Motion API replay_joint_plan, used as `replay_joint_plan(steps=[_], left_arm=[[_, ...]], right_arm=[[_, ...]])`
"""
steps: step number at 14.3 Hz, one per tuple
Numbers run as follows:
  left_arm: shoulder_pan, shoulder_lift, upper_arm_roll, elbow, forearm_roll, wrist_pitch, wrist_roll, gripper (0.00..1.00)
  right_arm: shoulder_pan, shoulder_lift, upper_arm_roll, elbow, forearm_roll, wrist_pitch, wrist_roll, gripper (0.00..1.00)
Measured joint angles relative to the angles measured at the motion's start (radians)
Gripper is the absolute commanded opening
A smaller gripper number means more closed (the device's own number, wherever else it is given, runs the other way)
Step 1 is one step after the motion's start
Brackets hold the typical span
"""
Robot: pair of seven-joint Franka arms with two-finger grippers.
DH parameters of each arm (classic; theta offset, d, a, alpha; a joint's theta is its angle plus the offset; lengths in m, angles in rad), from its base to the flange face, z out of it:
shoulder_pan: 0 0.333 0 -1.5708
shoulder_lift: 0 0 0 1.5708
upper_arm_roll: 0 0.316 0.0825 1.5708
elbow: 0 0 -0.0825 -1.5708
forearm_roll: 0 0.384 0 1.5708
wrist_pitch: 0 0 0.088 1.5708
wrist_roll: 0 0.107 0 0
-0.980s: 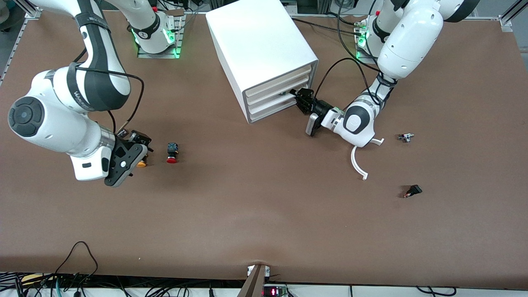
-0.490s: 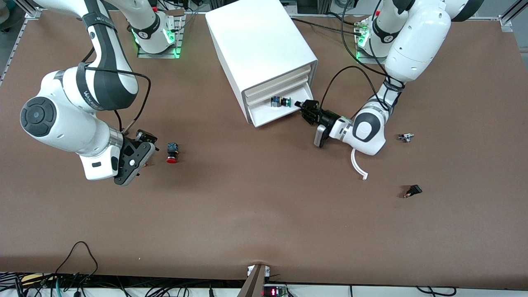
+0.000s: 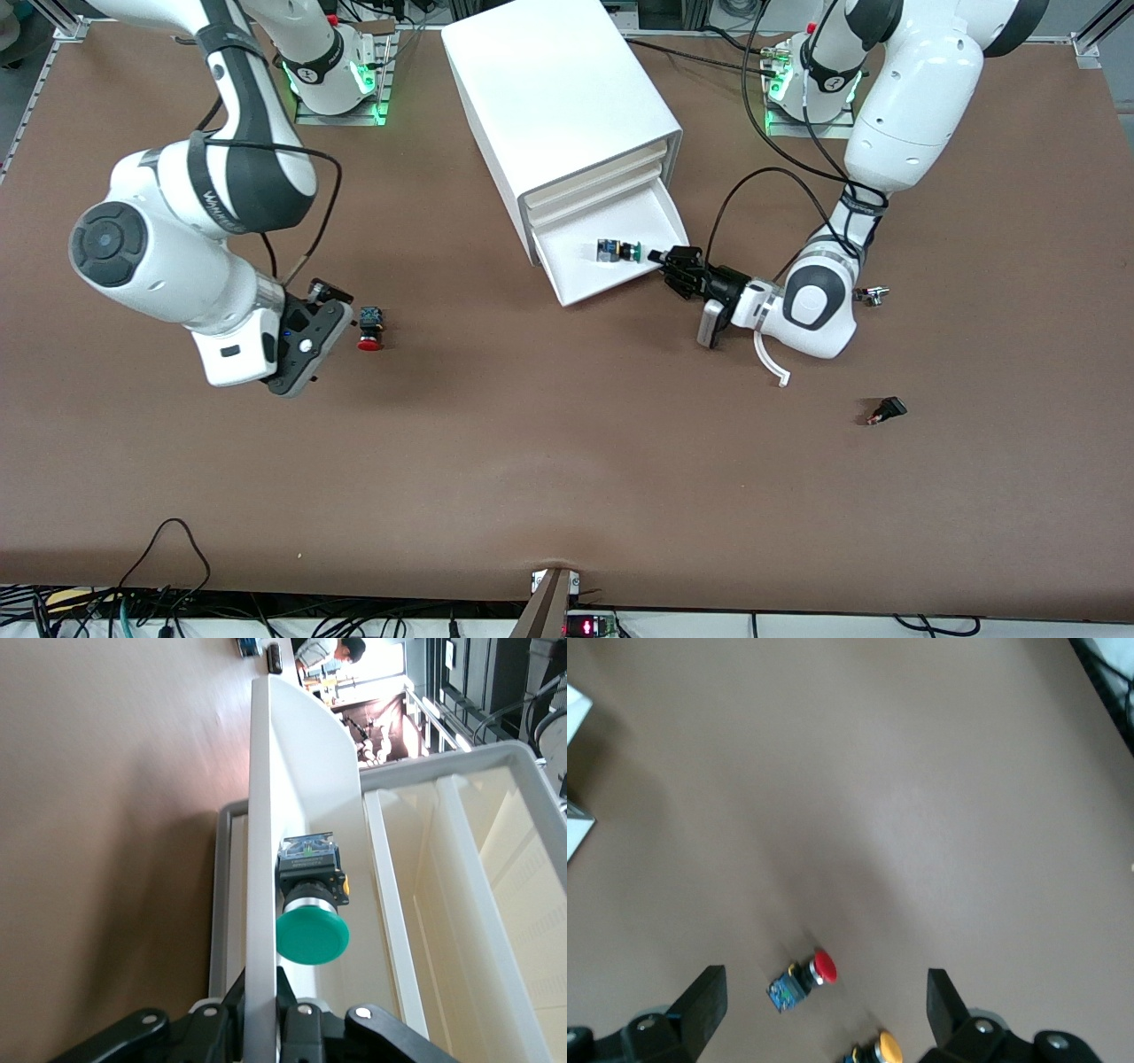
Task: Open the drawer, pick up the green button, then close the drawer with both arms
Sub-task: 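Pull the drawer open with the left gripper while the right gripper approaches, then release the drawer with the left gripper while the right gripper reaches in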
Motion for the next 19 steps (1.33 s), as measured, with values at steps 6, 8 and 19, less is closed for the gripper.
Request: replay_joint_plan(steps=[6,8,19], left_arm=[[0.015,0.014,0.002,0.034,0.000,0.024,-0.006,1.00],[0.015,0.014,0.002,0.039,0.000,0.024,-0.006,1.00],[0.073,-0.140,0.001,0.178,0.368,-0.001,-0.294,1.00]], right_arm=[[0.137,0.072,0.001,0.091,0.000,0.034,0.002,1.00],[0.163,0.092,0.001,0.124,0.000,0.039,0.002,1.00],[0.276,0.215,-0.002,0.211,-0.001,0.117,0.000,1.00]])
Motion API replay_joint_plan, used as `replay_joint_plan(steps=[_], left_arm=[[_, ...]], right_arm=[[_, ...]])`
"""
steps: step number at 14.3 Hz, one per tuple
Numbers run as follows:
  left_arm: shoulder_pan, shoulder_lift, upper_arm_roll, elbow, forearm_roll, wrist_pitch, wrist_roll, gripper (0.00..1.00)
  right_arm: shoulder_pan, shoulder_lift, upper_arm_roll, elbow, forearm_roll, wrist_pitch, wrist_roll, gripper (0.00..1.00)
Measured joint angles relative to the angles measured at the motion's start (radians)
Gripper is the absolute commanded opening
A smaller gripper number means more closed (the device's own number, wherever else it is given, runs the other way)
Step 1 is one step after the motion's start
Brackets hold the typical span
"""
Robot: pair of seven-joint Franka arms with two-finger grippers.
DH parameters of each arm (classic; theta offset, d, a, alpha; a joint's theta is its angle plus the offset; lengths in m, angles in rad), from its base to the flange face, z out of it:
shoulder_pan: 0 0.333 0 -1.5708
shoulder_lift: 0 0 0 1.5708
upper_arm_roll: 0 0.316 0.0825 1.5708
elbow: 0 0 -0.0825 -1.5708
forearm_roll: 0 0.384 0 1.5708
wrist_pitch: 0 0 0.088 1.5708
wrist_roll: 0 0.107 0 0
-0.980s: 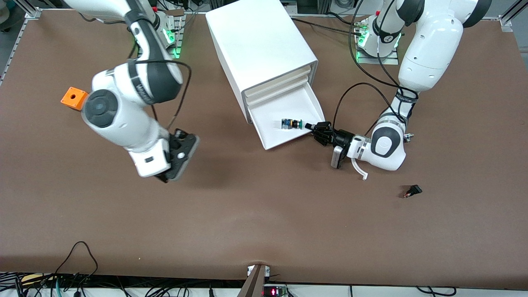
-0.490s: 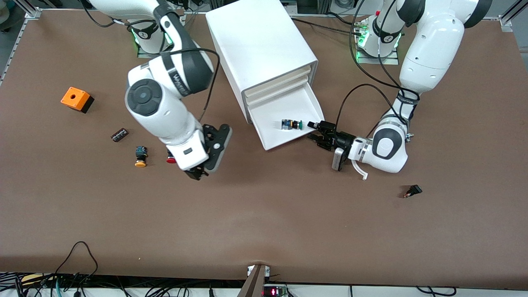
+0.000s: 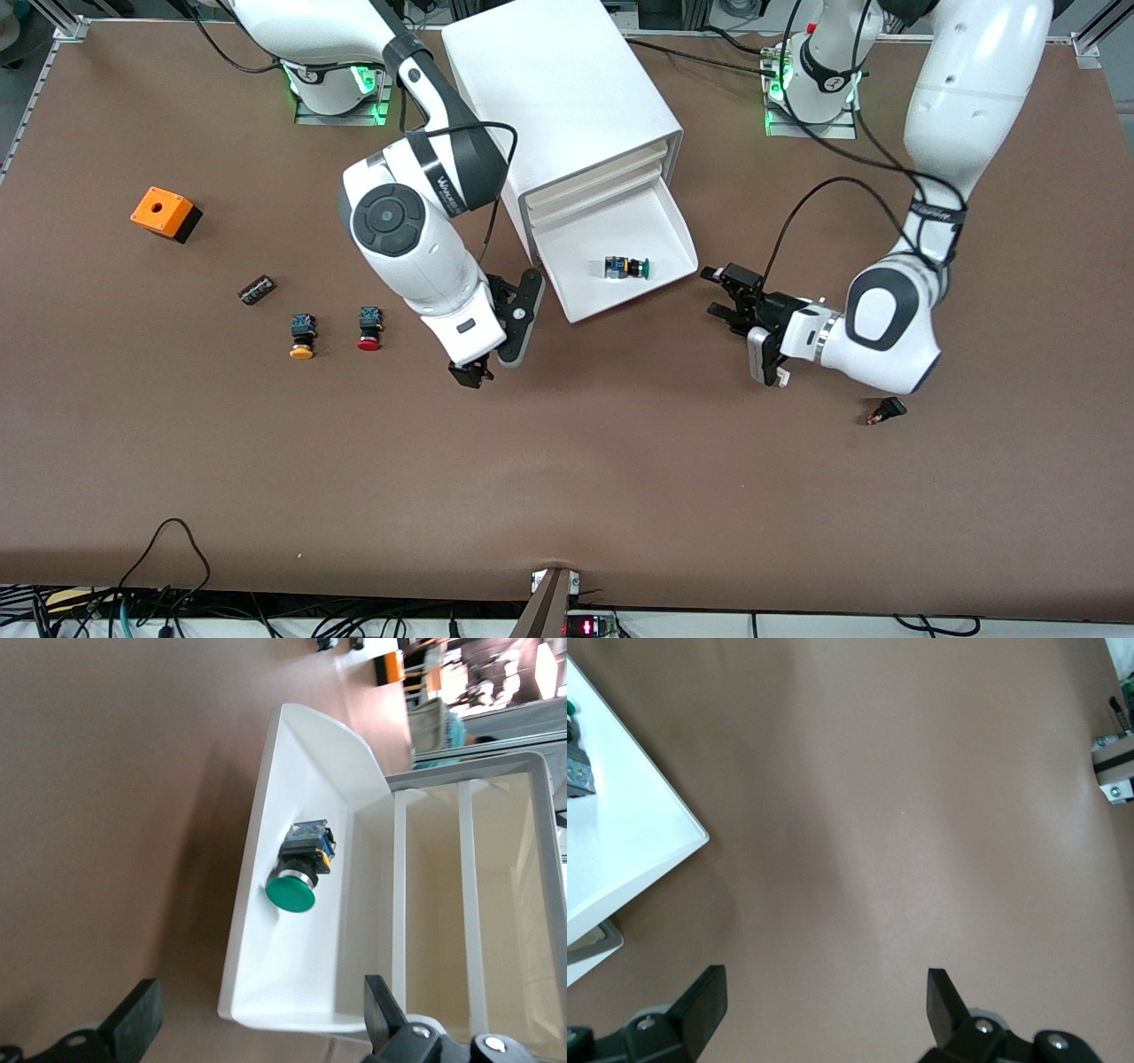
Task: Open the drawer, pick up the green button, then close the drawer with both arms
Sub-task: 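Release the drawer with the left gripper while the right gripper reaches in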
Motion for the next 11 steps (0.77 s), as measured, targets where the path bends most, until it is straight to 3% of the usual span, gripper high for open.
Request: replay_joint_plan(steps=[7,11], left_arm=[[-0.016,-0.212,-0.037,0.009,0.389,-0.036,-0.496,1.00],[-0.018,-0.277,-0.050,0.073,0.608,-0.075,-0.637,1.00]], right_arm=[[0.121,0.032,-0.008,0.002,-0.027,-0.002,0.001,1.00],[0.169,0.058,-0.016,0.003,-0.028,-0.002,0.001,1.00]])
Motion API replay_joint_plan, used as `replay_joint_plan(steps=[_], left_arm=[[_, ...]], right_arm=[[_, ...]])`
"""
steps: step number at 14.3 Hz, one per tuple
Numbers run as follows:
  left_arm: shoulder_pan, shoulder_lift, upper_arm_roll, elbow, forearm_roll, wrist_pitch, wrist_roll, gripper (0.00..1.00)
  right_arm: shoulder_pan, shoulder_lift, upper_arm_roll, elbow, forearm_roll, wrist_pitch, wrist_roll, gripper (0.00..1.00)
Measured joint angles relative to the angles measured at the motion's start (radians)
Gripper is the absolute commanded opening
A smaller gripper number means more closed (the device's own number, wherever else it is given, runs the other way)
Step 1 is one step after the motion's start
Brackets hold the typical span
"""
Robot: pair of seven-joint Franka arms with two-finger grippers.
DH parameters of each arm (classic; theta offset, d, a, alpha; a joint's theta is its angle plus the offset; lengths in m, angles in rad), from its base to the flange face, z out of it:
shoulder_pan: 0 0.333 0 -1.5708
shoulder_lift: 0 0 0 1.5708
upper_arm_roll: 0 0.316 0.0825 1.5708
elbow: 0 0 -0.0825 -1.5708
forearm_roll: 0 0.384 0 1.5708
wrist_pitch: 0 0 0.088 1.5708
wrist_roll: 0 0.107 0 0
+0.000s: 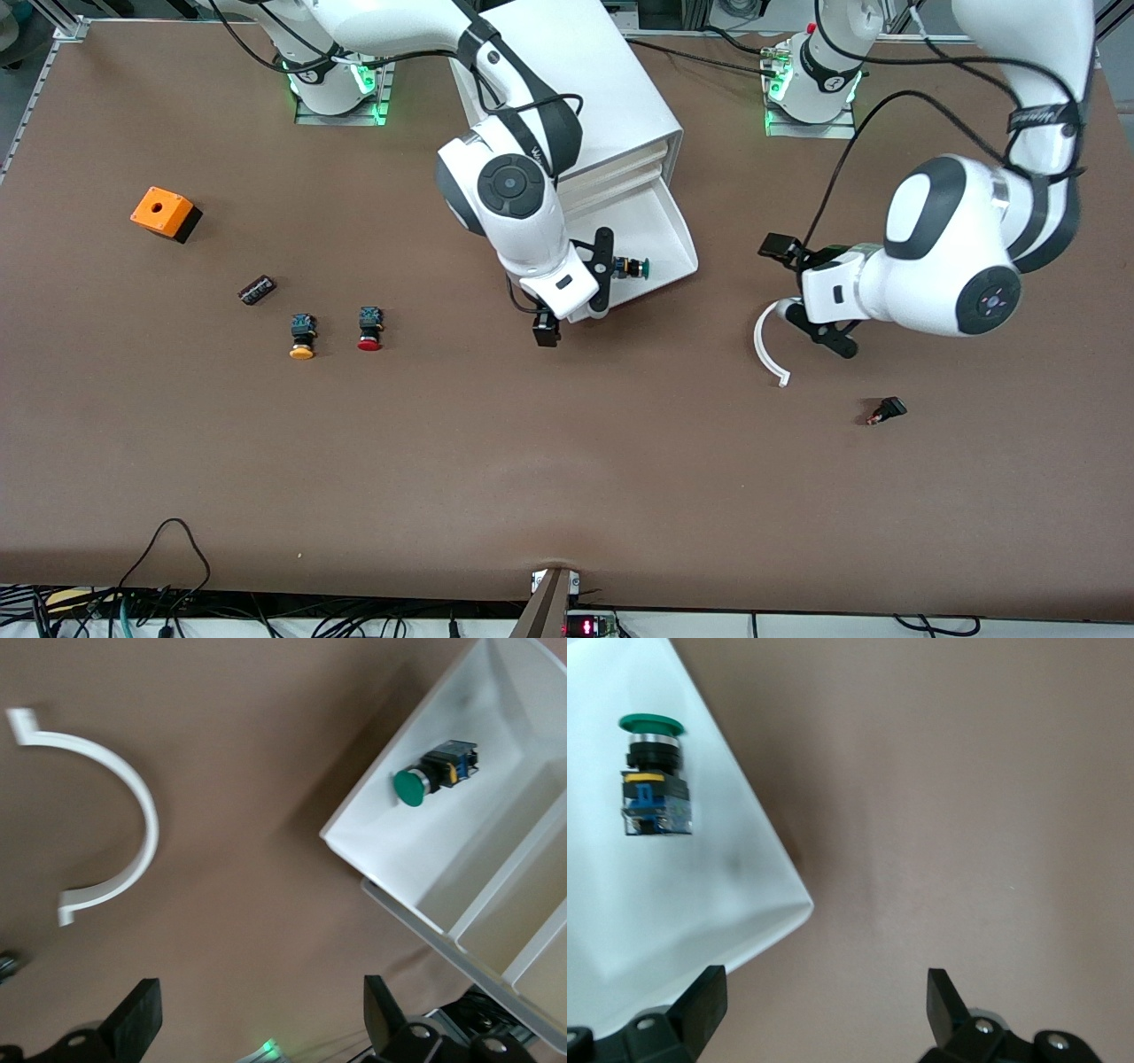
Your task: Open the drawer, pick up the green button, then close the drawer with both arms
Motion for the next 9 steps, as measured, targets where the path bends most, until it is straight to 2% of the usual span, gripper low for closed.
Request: replay_joint_plan(steps=[3,6,9], left_arm=[[0.001,-0.033,0.000,0.074,0.153,-0.015,-0.049,1.00],[0.001,-0.081,0.000,0.150,0.231,-0.023,-0.116,1.00],[0.001,-0.100,-0.001,0.187,0.321,-0.024,-0.138,1.00]], right_arm=[[0.042,0.003,0.000,0.000,0.000,0.000,0.009,1.00],[0.093,0.013,0.000,0.000,0.000,0.000,0.073,1.00],[0.115,0.035,-0.001,0.003,0.000,0.005,0.088,1.00]])
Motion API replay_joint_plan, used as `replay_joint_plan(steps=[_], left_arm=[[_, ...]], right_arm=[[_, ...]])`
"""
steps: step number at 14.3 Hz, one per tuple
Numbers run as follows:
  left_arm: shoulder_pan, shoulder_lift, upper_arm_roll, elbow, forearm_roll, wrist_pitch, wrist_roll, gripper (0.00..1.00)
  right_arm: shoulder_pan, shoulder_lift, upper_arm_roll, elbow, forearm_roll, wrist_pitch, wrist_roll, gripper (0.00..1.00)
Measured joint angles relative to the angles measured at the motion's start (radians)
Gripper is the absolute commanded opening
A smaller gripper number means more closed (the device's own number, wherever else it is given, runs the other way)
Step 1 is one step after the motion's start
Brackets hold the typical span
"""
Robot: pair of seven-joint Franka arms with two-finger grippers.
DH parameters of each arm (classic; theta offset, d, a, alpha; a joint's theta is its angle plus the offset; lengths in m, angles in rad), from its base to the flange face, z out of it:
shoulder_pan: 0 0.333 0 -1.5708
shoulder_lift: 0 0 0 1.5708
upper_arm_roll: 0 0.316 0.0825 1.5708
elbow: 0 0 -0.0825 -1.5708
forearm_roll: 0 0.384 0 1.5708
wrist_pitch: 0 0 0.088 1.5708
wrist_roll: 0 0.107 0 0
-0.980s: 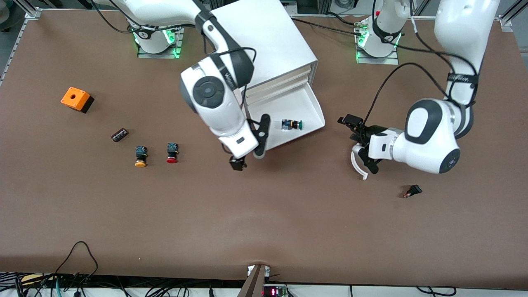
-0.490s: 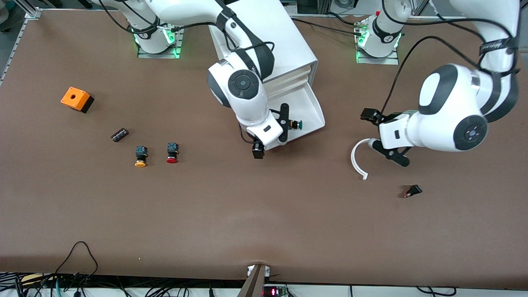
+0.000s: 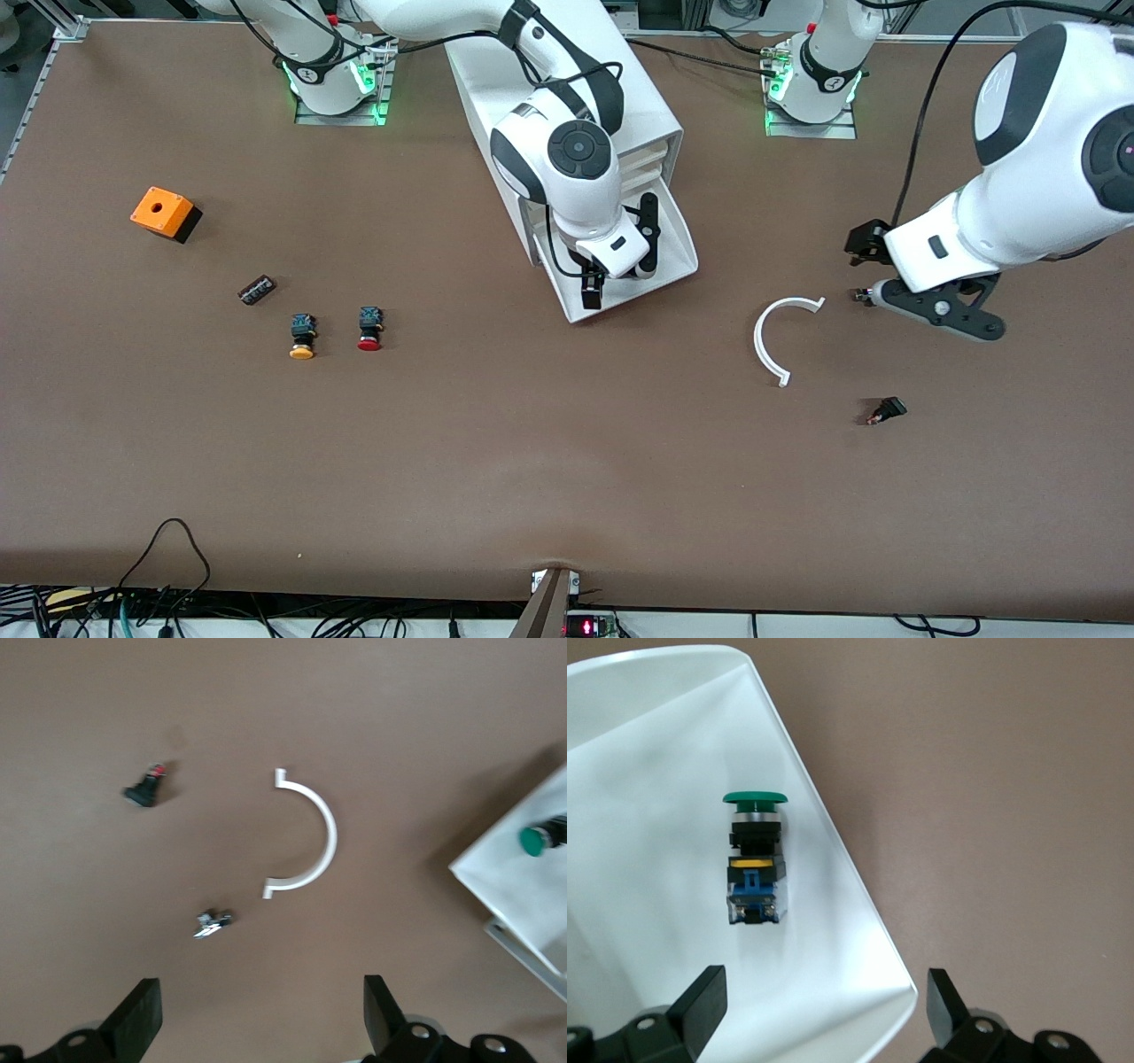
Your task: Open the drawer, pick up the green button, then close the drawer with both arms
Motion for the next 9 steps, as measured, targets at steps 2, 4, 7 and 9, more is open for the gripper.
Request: replay_joint_plan(steps=[2,4,7,9], left_arm=[[0.004,0.008,0.003,0.031,0.013,0.037,-0.005,1.00],[0.006,0.028,0.010,0.056,0.016,0.071,-0.006,1.00],[0.012,0.041,0.011,0.069,0.018,0.086,-0.011,1.00],[0.031,0.032,0.011,0.064,0.018,0.086,-0.015,1.00]], right_arm=[[0.015,0.009,0.000,0.003,0.000,0.000,0.029,1.00],[0.025,0.009,0.000,0.007,0.000,0.000,0.054,1.00],[0.029,0.014,0.000,0.008,0.000,0.000,0.107,1.00],[0.035,0.020,0.000,0.008,0.000,0.001,0.123,1.00]])
